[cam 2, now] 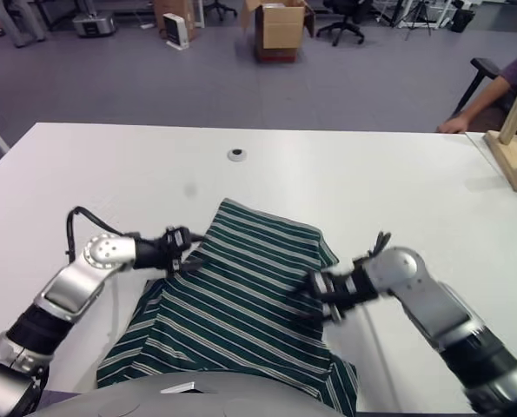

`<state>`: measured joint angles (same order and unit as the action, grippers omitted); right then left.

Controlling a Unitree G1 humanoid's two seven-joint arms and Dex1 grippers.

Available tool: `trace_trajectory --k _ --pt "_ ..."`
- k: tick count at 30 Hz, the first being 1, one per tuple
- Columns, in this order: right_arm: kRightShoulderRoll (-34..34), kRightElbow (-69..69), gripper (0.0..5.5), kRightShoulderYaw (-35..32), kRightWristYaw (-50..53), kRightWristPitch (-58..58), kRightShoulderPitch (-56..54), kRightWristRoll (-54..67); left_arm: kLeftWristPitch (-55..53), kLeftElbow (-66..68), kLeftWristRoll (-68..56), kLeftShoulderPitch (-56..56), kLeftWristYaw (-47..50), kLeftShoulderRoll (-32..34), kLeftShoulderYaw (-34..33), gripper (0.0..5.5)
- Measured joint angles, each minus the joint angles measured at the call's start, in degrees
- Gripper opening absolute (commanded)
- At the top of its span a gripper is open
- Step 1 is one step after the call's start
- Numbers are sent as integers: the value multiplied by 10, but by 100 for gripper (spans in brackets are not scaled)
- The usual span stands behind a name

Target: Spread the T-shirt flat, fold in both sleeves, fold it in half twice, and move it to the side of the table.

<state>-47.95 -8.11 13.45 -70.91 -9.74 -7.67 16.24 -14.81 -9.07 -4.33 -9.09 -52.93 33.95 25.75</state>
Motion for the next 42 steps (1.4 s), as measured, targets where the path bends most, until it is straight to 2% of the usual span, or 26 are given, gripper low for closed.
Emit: trace_trajectory --k 2,7,10,17,21,24,28,31,34,36,40,42 --pt "25 46 228 -31 46 -14 -47 3 4 -7 5 9 -6 -2 18 252" --pt "-15 187 228 -70 104 12 -27 -75 6 22 17 -18 16 -32 9 252" --pt "-15 197 228 -86 115 17 -10 -76 14 58 22 -58 29 -62 1 252" --pt "-10 201 228 -73 130 62 13 -121 53 222 50 -185 68 -137 -12 252" --pt "-23 236 228 -36 157 129 -30 -202 94 371 77 -254 97 -200 -10 252" --pt "-21 328 228 11 191 199 -120 -287 128 507 97 -303 115 -249 -5 252" --pt "16 479 228 75 265 288 -243 -399 161 659 119 -374 157 -273 -6 252" --pt "57 531 228 86 330 329 -286 -424 168 735 135 -414 212 -271 -12 252" --pt "75 528 228 59 368 340 -305 -406 168 778 140 -430 255 -257 -23 252" --pt "77 480 228 41 360 335 -301 -382 168 800 140 -437 280 -238 -40 252" --pt "101 291 228 32 250 248 -195 -258 168 833 132 -442 324 -209 -96 252" --pt "108 204 228 45 185 183 -128 -193 185 847 98 -441 325 -189 -152 252"
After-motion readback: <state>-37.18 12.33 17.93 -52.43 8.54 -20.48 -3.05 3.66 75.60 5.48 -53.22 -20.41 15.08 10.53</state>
